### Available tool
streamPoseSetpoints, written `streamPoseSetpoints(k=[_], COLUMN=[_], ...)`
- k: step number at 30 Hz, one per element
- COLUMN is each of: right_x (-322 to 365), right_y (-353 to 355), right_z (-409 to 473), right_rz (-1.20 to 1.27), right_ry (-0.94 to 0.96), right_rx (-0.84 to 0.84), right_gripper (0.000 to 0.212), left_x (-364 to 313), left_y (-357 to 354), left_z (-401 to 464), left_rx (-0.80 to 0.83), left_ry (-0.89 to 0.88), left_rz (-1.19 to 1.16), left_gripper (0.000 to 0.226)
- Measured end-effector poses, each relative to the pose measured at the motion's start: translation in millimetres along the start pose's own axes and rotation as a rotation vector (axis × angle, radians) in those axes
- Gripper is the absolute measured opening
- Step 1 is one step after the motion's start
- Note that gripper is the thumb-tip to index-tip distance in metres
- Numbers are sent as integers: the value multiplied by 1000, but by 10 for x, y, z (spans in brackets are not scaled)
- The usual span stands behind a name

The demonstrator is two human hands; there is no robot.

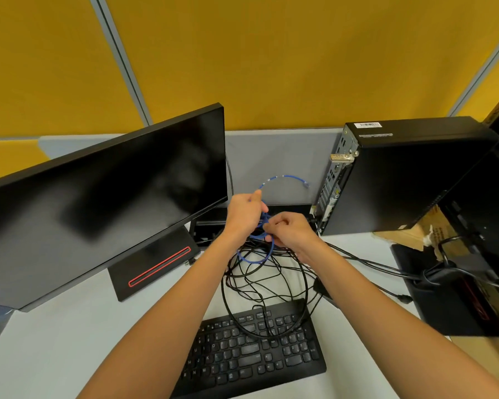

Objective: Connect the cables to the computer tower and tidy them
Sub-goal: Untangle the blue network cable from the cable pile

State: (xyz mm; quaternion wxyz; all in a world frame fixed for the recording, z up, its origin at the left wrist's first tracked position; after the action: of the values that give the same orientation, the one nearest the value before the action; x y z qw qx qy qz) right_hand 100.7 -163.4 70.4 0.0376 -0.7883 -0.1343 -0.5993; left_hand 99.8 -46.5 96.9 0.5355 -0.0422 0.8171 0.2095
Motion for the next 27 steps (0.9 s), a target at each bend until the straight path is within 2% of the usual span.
streamPoseSetpoints(k=[4,8,12,14,16,19,21,23,25,27], right_x=[22,74,152,178,170,140,118,103,59,2], right_y=[156,423,663,690,654,527,485,502,533,520], right_z=[-146,-284,-358,-380,-380,-355,-340,-333,-320,-251], right_rz=[-92,-290,-424,-467,-556,-639,-621,-608,-620,-565], right_ry=[51,237,312,285,227,249,271,241,161,159], right_rx=[71,110,134,232,326,320,302,359,433,343], right_gripper=[8,21,27,22,19,17,17,15,2,18], left_x=[216,454,454,395,385,469,544,598,627,594], left_y=[153,303,327,285,201,8,-16,73,158,162], left_z=[93,169,98,60,61,46,30,31,30,-22], left_rx=[-122,-316,-385,-348,-236,-3,50,58,116,144], left_ry=[12,44,16,-22,-37,37,89,127,107,6], left_rz=[88,265,354,408,483,579,622,518,364,314], left_gripper=[41,41,40,36,34,39,40,35,31,31])
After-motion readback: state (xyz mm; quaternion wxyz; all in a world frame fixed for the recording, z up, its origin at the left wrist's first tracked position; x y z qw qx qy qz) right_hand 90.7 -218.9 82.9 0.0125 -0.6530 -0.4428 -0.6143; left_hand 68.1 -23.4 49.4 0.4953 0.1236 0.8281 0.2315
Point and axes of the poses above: each hand's wrist, its own z-axis towards the middle knuckle, its own y-axis out of the back of the hand, x = y × z, the point moved 2 cm from there along z, towards the middle knuckle, and after that the axes turned 9 degrees about y, right-handed, at the moved point
